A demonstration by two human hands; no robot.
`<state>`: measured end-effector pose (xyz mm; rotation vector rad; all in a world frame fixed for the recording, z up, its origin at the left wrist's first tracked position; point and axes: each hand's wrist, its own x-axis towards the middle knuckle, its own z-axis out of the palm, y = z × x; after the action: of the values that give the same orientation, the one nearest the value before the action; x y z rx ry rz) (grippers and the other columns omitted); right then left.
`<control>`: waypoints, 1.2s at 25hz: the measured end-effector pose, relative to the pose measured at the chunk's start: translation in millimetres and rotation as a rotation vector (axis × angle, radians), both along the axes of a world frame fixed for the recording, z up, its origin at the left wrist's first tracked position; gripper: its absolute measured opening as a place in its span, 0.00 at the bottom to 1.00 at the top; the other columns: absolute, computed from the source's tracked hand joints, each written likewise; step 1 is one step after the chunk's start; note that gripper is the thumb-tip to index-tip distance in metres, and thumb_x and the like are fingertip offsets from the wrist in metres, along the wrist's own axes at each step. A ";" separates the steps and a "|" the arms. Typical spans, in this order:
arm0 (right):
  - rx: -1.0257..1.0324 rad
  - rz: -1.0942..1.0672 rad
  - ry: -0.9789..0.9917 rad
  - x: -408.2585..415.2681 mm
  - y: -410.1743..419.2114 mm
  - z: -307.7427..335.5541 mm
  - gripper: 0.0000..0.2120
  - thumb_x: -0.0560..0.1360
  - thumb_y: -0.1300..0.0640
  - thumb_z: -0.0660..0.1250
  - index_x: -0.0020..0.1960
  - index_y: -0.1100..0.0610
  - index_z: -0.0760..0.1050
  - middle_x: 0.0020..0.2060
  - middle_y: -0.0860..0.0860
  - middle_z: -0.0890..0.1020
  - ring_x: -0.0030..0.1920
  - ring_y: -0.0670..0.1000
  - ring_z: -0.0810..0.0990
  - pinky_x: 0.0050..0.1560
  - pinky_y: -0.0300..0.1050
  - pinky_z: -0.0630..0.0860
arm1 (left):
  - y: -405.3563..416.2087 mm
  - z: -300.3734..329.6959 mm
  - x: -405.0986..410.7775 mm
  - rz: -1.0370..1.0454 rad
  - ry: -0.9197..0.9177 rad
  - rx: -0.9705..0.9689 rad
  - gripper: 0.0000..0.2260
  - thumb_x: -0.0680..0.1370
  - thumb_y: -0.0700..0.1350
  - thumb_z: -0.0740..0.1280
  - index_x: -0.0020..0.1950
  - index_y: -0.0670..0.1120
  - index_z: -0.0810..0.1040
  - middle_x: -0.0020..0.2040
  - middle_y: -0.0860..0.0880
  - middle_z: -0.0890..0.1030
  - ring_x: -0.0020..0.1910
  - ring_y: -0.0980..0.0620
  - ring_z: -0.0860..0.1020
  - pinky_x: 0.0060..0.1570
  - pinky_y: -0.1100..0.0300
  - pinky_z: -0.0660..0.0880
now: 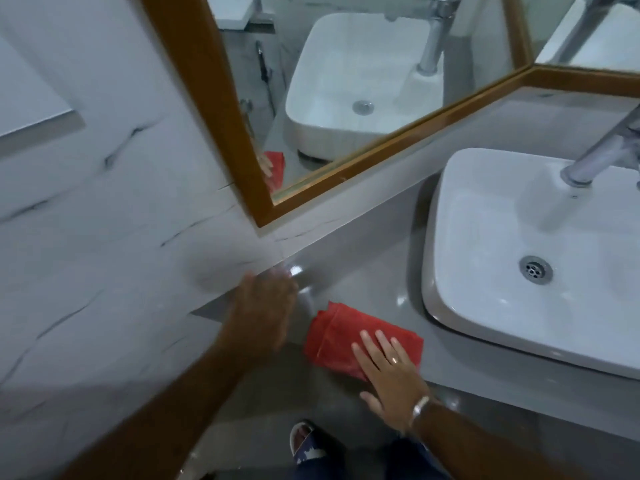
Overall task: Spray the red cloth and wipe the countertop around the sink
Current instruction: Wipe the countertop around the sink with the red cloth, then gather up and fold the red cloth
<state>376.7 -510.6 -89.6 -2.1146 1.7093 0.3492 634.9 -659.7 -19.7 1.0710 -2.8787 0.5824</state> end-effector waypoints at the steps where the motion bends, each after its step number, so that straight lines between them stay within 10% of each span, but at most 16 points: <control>1: 0.050 -0.052 -0.001 -0.7 17.4 0.7 0.46 0.64 0.38 0.74 0.75 0.58 0.65 0.75 0.60 0.68 0.72 0.64 0.72 0.69 0.63 0.65 | 15.5 -15.2 -10.6 -0.104 -0.027 0.121 0.25 0.74 0.46 0.64 0.70 0.39 0.75 0.67 0.36 0.77 0.67 0.35 0.75 0.64 0.34 0.70; 6: -0.012 -0.291 0.046 9.6 0.7 -5.2 0.42 0.58 0.47 0.83 0.68 0.57 0.76 0.67 0.62 0.78 0.63 0.63 0.81 0.59 0.59 0.78 | 40.2 -66.4 -50.1 -0.249 -0.154 0.569 0.31 0.73 0.60 0.59 0.69 0.42 0.77 0.68 0.42 0.78 0.65 0.43 0.78 0.64 0.43 0.74; 11: 0.068 -0.291 0.078 2.2 -3.0 1.9 0.32 0.81 0.60 0.56 0.81 0.56 0.48 0.81 0.59 0.48 0.80 0.61 0.51 0.78 0.55 0.55 | 30.9 -70.3 -63.1 -0.377 -0.264 0.458 0.21 0.69 0.48 0.79 0.57 0.39 0.85 0.55 0.38 0.85 0.50 0.41 0.85 0.49 0.48 0.82; 16: 0.120 -0.425 0.043 -8.5 30.8 38.1 0.26 0.74 0.65 0.66 0.70 0.54 0.68 0.66 0.58 0.78 0.65 0.59 0.78 0.64 0.52 0.75 | 39.4 -14.2 -106.1 -0.483 -0.355 0.545 0.08 0.77 0.39 0.64 0.55 0.42 0.78 0.49 0.43 0.84 0.44 0.41 0.83 0.36 0.52 0.73; 30: 0.105 -1.410 0.049 -142.9 450.2 110.1 0.08 0.79 0.53 0.63 0.57 0.48 0.75 0.54 0.52 0.83 0.56 0.56 0.82 0.55 0.46 0.75 | 364.1 47.2 -420.7 -1.338 -0.501 0.597 0.08 0.82 0.47 0.61 0.58 0.49 0.78 0.57 0.47 0.81 0.56 0.44 0.79 0.53 0.50 0.76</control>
<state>233.9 -60.4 20.5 -0.4525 2.5876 0.0346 214.2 -295.6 27.5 -1.2543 -3.2739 -0.1506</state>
